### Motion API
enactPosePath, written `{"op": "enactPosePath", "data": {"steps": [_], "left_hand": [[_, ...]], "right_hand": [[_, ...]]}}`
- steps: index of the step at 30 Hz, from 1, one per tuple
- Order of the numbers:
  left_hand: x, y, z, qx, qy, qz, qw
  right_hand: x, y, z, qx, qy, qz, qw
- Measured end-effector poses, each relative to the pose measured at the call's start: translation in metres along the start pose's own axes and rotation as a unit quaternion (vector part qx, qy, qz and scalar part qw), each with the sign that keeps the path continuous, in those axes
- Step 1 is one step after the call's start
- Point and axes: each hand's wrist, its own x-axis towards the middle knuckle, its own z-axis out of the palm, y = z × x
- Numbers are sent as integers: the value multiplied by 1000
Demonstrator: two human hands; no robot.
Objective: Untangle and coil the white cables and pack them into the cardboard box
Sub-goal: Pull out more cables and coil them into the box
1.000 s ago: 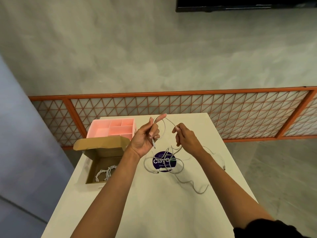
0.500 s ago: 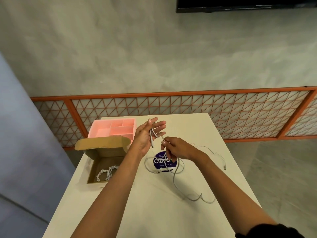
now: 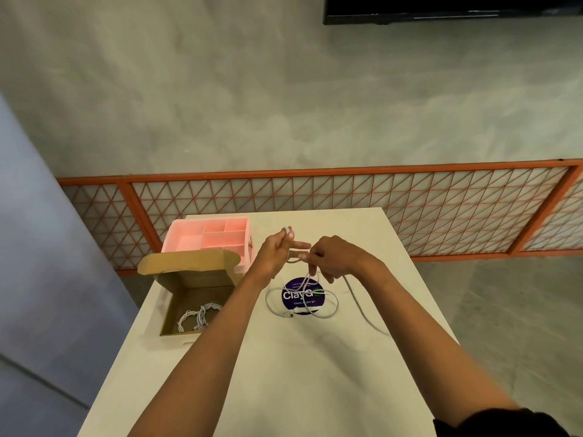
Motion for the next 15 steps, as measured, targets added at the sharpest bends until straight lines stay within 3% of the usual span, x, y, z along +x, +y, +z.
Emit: {"op": "enactPosePath", "data": {"steps": [7, 11, 15], "left_hand": [[-9, -3, 0, 64, -137, -67, 986], [-18, 3, 7, -71, -165, -95, 979], [-21, 8, 1, -255, -232, -98, 934]], "right_hand": [[4, 5, -18, 15, 116, 14, 993], [4, 6, -29, 32, 164, -9, 986], [0, 10, -34, 106, 204, -50, 972]]}}
